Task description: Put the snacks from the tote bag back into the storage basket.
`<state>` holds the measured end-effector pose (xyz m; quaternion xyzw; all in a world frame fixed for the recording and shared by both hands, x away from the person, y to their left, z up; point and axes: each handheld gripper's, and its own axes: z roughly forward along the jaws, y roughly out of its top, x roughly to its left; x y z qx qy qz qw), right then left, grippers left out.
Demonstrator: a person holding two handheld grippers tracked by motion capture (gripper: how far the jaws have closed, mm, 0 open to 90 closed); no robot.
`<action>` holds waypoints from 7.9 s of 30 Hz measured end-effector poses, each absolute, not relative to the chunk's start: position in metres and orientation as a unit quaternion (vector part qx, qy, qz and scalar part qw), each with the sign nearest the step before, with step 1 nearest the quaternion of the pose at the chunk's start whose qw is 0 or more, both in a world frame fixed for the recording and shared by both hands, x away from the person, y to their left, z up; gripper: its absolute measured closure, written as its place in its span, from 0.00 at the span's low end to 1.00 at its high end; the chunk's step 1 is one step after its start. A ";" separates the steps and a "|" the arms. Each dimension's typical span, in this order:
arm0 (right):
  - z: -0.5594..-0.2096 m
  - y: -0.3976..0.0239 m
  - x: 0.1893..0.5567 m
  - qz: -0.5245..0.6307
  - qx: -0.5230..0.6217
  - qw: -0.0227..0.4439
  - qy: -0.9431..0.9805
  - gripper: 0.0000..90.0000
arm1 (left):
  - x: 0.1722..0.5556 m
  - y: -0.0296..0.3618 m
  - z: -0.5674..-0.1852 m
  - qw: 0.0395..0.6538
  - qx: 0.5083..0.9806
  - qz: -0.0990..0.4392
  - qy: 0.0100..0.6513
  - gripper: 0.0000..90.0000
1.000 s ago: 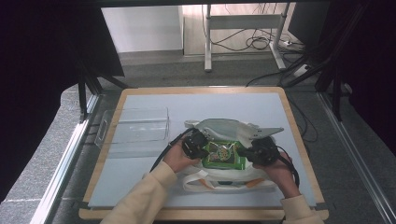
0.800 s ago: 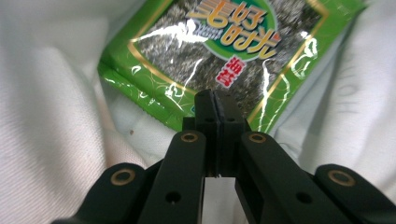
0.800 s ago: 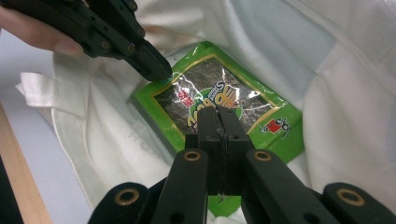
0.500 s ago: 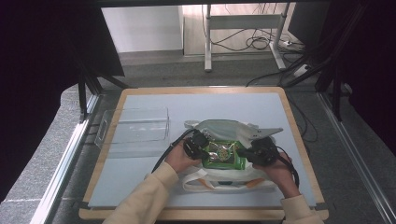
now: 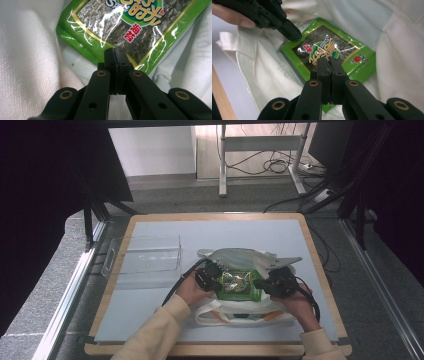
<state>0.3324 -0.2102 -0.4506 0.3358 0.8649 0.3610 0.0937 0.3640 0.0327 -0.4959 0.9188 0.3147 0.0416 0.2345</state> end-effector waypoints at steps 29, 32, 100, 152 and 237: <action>-0.457 -0.188 0.359 0.268 0.473 0.070 0.837 0.47 | 0.368 0.034 -0.499 0.244 0.914 0.022 0.324 1.00; -0.457 -0.183 0.361 0.262 0.478 0.068 0.836 0.46 | 0.368 0.035 -0.499 0.244 0.914 0.021 0.323 1.00; -0.483 -0.190 0.377 0.290 0.511 -0.022 0.809 0.90 | 0.368 0.033 -0.499 0.246 0.916 0.022 0.318 1.00; -0.423 -0.218 0.356 0.385 0.409 0.066 0.824 0.95 | 0.320 0.093 -0.457 0.385 0.869 0.065 0.304 0.42; -0.392 -0.191 0.330 0.473 0.238 0.151 0.835 0.49 | 0.351 0.095 -0.419 0.405 0.883 0.017 0.237 0.79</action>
